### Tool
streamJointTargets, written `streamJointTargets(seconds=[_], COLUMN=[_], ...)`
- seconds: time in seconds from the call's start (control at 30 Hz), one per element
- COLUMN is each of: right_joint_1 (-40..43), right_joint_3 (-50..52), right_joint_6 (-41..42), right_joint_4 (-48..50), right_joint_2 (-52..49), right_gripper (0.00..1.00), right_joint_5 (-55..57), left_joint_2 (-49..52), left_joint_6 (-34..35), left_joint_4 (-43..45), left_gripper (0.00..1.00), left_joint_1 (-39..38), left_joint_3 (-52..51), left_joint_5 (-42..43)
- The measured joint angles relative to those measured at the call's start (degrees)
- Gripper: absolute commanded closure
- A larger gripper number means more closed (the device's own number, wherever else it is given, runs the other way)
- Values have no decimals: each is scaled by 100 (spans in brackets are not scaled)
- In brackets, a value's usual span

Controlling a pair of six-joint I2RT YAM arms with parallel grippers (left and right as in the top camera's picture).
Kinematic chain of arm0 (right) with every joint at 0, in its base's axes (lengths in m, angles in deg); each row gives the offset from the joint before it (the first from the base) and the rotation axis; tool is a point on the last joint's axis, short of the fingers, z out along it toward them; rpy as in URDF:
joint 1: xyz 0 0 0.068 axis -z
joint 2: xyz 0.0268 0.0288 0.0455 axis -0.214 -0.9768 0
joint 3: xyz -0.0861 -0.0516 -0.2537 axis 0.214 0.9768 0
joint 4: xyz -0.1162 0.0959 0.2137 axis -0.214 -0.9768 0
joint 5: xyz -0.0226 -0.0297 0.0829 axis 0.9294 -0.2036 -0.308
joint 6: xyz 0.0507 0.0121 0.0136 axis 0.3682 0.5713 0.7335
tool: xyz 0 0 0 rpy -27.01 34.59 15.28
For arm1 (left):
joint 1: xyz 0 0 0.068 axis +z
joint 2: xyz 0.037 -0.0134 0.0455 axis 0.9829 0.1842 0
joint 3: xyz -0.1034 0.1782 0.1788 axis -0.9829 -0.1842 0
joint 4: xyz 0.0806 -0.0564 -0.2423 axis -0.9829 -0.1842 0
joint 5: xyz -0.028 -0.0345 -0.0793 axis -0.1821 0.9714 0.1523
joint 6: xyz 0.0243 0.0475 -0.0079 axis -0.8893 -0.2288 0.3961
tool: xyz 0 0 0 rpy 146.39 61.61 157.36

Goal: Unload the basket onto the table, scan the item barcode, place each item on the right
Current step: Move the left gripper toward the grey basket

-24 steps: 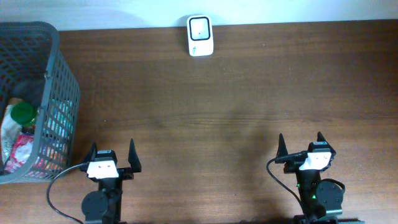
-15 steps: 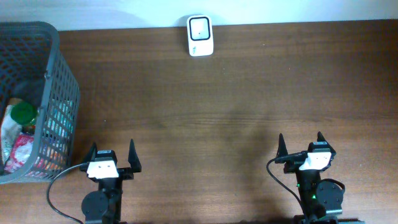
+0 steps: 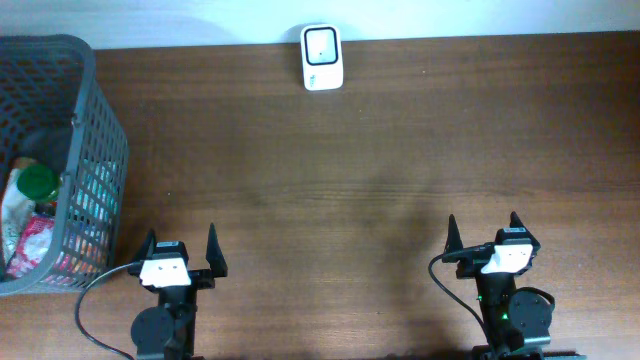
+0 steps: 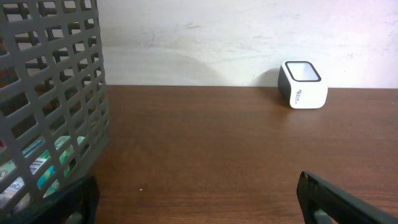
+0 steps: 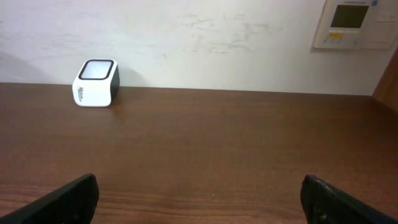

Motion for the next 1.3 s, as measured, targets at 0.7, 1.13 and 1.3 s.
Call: streamJointTargets(seconds=[0.7, 1.13, 1.3], right_joint_1=[0, 0, 0], right_joint_3=[2, 0, 2], right_joint_6=[0, -2, 0], right_joint_4=[0, 0, 2], right_joint_2=[0, 0, 0], right_gripper=[1, 1, 1], right_joint_5=[0, 0, 0], left_joint_2=[0, 0, 9], left_joint_6=[0, 0, 7], left_joint_4=[0, 0, 1853], left_gripper=[1, 1, 1], left_joint_1=[0, 0, 7], left_joint_3=[0, 0, 2], left_joint_5=[0, 0, 1770])
